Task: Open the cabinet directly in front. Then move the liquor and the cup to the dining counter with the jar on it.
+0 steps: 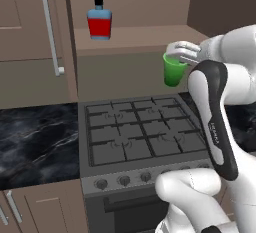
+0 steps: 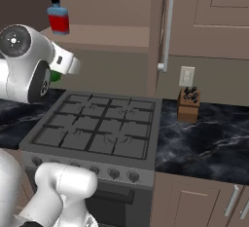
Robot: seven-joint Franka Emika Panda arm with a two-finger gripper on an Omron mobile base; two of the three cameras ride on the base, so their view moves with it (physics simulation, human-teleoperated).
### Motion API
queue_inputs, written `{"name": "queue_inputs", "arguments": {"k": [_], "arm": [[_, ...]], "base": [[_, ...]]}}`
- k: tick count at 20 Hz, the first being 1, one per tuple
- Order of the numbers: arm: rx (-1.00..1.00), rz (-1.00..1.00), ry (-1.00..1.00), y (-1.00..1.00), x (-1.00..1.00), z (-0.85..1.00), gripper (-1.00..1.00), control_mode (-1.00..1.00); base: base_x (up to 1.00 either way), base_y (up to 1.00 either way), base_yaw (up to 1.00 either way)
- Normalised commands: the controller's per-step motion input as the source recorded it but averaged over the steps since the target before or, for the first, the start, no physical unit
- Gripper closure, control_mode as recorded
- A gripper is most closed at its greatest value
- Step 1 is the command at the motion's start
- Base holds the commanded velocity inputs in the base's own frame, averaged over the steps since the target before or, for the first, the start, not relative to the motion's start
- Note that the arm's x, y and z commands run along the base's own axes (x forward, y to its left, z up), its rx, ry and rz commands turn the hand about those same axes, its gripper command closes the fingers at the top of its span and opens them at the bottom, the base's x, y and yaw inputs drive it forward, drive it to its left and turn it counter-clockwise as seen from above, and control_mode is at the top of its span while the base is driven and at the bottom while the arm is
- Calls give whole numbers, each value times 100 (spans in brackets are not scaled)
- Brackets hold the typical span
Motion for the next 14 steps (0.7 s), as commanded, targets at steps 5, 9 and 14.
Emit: {"name": "queue_inputs", "arguments": {"k": [5,9,14], "arm": [[-4,10,6,12,0,-22,100,-100],[-1,9,4,0,-5,-63,100,-100],[-4,7,-6,0,0,-60,100,-100]], "base": [[0,0,0],[0,0,0],[0,0,0]]}}
